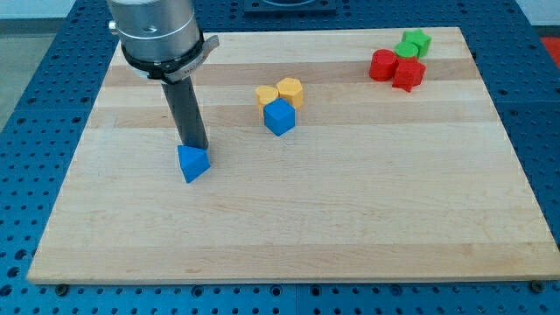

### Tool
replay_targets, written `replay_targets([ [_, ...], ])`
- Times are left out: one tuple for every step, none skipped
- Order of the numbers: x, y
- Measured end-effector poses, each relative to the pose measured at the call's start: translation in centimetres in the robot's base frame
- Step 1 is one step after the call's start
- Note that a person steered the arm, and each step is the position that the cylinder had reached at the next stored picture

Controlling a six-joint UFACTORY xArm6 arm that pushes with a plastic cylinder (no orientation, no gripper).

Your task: Move the blue triangle to the bottom left of the board

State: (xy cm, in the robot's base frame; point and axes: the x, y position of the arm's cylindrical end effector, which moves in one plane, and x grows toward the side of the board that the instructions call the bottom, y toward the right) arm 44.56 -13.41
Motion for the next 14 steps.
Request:
replay_targets([
  [0.7, 0.0],
  [4.1, 0.0],
  [6.3, 0.0],
  [6.0, 0.2],
  [5.3, 4.9],
  [7.1, 6.0],
  [7.3, 5.9],
  [6.4, 5.2],
  [6.3, 3.1],
  [7.0, 0.9],
  [9.0, -1.0],
  [10.0, -2.4],
  [7.8, -0.8],
  [8.3, 4.6],
])
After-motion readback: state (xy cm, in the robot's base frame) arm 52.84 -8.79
